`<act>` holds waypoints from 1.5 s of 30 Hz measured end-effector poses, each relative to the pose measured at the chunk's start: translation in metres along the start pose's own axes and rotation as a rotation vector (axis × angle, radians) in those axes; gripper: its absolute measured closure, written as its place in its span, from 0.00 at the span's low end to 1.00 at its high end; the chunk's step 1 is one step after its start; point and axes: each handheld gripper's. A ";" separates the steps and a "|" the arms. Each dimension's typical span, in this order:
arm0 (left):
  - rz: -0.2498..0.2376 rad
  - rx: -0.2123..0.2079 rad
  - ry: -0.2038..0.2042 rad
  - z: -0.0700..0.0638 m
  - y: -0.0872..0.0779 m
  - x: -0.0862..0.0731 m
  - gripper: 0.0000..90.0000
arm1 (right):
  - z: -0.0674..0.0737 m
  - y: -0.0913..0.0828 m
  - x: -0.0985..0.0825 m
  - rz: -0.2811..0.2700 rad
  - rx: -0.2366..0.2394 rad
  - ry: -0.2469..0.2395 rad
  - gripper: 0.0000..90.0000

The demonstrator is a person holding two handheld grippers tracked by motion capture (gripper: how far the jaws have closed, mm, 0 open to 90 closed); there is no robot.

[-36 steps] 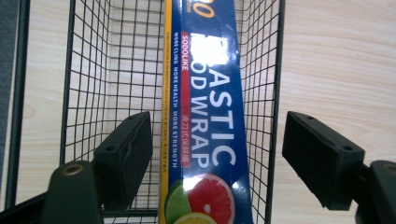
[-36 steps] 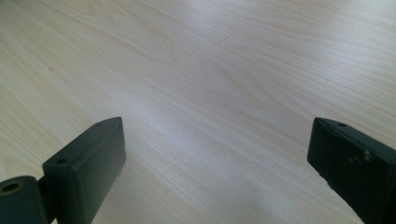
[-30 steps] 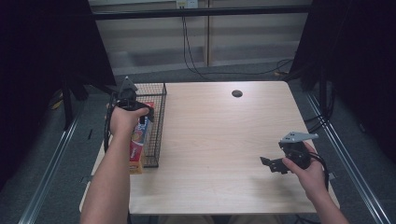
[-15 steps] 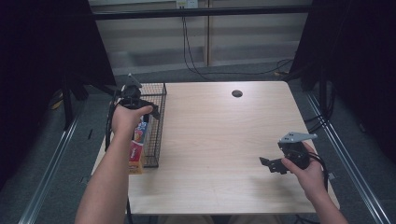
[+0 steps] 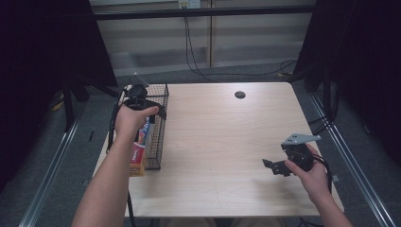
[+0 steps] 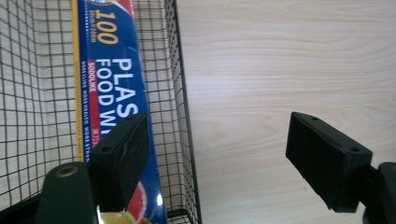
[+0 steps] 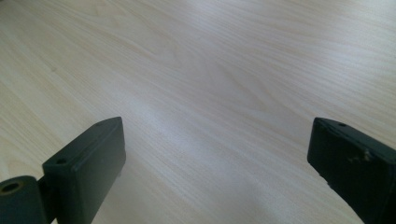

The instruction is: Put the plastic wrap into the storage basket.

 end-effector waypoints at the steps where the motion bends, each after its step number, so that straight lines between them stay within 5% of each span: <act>1: -0.004 -0.005 0.003 -0.002 0.000 0.000 0.24 | 0.000 0.000 0.000 0.000 0.001 0.001 0.05; 22: 0.015 -0.063 0.162 -0.027 0.013 -0.006 0.14 | 0.000 0.000 0.000 0.003 0.002 -0.002 0.05; 45: 0.014 -0.117 0.245 -0.039 0.029 -0.020 0.13 | 0.000 -0.001 0.000 0.007 0.000 0.003 0.05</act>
Point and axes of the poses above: each handheld gripper's, and its own axes: y roughly forward along the jaws, x roughly out of its top, z roughly to its left, and after that the axes turned 5 degrees about -x, right-handed
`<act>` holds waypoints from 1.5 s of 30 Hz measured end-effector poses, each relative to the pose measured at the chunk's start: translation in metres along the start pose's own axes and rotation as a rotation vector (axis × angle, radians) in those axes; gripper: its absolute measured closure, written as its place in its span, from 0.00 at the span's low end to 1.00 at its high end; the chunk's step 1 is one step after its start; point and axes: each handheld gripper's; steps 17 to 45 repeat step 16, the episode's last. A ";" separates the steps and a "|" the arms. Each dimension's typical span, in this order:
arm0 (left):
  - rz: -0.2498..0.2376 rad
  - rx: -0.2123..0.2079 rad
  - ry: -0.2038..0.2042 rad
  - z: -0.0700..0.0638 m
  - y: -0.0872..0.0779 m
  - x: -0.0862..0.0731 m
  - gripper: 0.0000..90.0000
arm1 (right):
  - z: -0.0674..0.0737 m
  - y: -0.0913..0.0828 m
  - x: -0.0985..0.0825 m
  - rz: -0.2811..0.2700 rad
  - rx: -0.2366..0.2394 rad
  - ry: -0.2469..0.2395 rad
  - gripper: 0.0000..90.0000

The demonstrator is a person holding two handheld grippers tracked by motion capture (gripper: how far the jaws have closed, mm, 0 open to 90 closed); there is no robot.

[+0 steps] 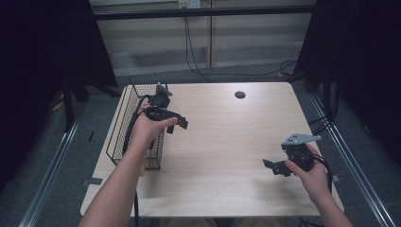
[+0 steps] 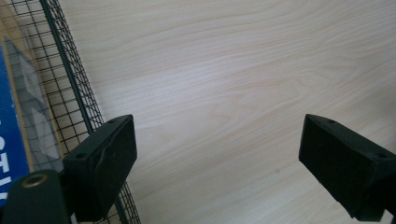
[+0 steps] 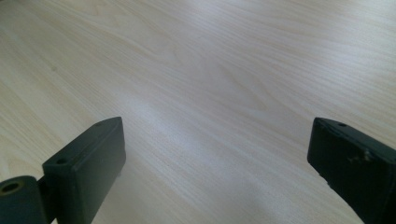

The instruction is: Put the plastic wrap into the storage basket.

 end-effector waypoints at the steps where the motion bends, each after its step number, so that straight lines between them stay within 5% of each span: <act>1: -0.001 -0.006 0.002 -0.001 0.001 -0.001 0.13 | 0.000 0.000 0.000 0.000 0.000 0.000 0.05; 15: -0.006 -0.056 0.070 -0.021 0.018 -0.013 0.12 | 0.000 0.001 -0.001 0.003 0.005 -0.004 0.05; 45: -0.006 -0.056 0.070 -0.021 0.018 -0.013 0.12 | -0.001 0.002 -0.002 0.003 0.004 -0.009 0.05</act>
Point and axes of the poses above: each handheld gripper's, and its own axes: y roughly forward along the jaws, x roughly out of its top, z roughly to its left, and after that the axes turned 5 degrees about -x, right-handed
